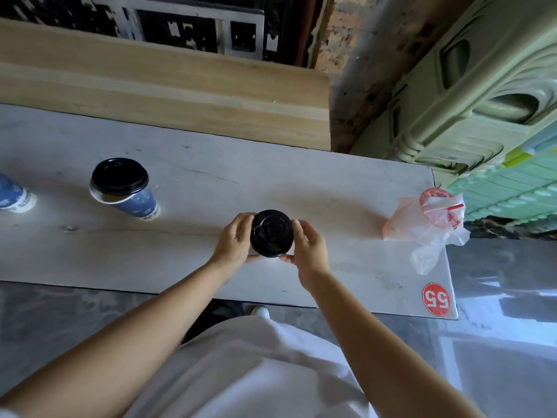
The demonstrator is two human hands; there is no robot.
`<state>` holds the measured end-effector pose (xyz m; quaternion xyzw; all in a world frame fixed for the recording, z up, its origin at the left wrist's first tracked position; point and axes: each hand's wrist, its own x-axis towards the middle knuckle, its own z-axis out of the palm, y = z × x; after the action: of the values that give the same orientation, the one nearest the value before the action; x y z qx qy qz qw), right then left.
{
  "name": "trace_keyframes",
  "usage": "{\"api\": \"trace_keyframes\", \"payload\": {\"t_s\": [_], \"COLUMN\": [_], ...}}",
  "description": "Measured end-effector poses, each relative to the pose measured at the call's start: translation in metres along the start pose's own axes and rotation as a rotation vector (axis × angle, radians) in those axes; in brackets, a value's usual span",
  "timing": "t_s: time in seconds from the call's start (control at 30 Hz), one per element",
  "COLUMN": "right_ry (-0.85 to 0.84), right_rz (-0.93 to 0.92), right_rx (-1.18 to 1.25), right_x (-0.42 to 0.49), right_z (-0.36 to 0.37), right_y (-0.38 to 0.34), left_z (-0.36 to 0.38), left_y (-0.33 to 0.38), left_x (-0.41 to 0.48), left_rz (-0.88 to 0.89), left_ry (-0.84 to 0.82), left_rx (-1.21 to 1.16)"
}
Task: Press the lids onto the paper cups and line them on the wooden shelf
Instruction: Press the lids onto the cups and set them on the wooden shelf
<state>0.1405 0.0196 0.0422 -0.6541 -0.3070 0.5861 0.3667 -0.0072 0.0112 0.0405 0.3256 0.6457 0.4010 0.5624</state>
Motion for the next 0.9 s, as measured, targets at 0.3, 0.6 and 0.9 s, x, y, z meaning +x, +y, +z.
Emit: {"api": "trace_keyframes", "payload": {"t_s": [0.3,0.6,0.9], "right_ry": [-0.038,-0.085,-0.097], "right_rz": [0.125,0.055,0.147], "right_rx": [0.141,0.287,0.301], "right_x": [-0.009,-0.025,-0.024], "right_z": [-0.004,-0.003,-0.004], "right_y": [-0.004,0.008,0.01], "left_z": [0.004,0.02,0.013], "left_y": [0.006,-0.005,-0.006], "left_x": [-0.005,-0.017,-0.02], "left_rz": [-0.039,-0.17,-0.298], "left_ry": [-0.012,0.196,0.222], "left_rx": [-0.005,-0.182,-0.077]}}
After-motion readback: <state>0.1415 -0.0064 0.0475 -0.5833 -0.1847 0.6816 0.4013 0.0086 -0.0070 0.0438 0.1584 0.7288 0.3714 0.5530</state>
